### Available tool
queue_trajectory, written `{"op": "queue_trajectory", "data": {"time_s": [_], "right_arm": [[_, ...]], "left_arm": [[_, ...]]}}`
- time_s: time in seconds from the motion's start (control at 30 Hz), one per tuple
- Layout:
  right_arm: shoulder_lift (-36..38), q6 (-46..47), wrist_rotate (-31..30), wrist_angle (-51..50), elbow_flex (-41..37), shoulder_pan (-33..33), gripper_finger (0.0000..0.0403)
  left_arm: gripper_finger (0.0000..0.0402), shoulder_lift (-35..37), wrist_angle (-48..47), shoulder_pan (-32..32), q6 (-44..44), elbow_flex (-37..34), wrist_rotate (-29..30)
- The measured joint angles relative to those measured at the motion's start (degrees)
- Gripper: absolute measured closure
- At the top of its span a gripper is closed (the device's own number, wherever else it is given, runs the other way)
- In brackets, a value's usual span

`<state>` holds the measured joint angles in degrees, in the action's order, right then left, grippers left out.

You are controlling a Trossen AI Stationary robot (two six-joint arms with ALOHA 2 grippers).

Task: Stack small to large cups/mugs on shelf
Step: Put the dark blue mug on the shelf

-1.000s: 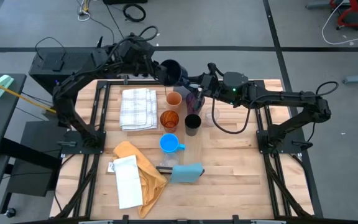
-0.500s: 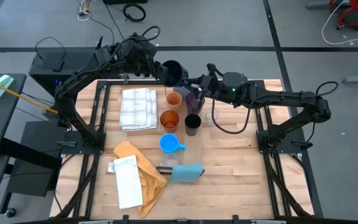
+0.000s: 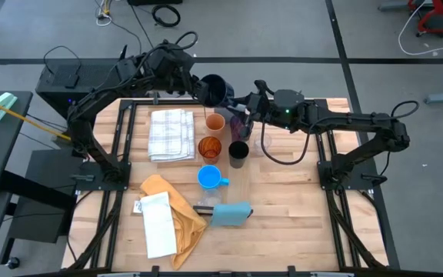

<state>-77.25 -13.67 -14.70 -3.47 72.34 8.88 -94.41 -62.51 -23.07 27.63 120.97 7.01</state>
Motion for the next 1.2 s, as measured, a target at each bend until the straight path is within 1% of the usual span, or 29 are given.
{"op": "queue_trajectory", "data": {"time_s": [0.13,0.23,0.3,0.43,0.73,0.83,1.0,1.1,1.2], "right_arm": [[0.0,0.0,0.02,-0.04,0.0,0.16,0.0265],[0.01,0.12,-0.67,0.15,0.0,0.42,0.0275],[0.02,0.07,-0.91,0.14,0.0,0.53,0.0295],[0.0,-1.83,-0.27,-0.31,0.0,0.65,0.0352],[-0.02,-1.95,-1.48,-0.05,-0.02,0.61,0.0353],[0.0,-0.81,-2.4,0.36,-0.02,0.63,0.0353],[0.51,-0.56,-4.26,0.41,0.0,0.72,0.0355],[1.1,-0.55,-6.54,-1.06,-0.07,0.9,0.0355],[2.45,0.17,-7.49,-1.81,-0.11,0.93,0.0355]], "left_arm": [[0.0377,0.0,0.15,0.0,0.03,0.0,-0.14],[0.0377,0.0,0.45,-0.02,0.05,0.0,-0.55],[0.0377,0.0,0.39,-0.02,0.04,0.0,-0.6],[0.0377,-0.04,0.59,-0.09,0.94,0.0,-1.26],[0.0375,-0.04,1.0,-0.07,0.44,0.01,-0.97],[0.0354,-0.07,2.88,-0.07,-1.17,0.02,-0.39],[0.0315,2.07,5.73,-0.05,-1.98,0.02,-0.42],[0.0308,4.12,7.27,-0.25,-2.47,0.13,-0.82],[0.0313,6.14,7.25,-1.09,-3.05,0.22,0.27]]}}
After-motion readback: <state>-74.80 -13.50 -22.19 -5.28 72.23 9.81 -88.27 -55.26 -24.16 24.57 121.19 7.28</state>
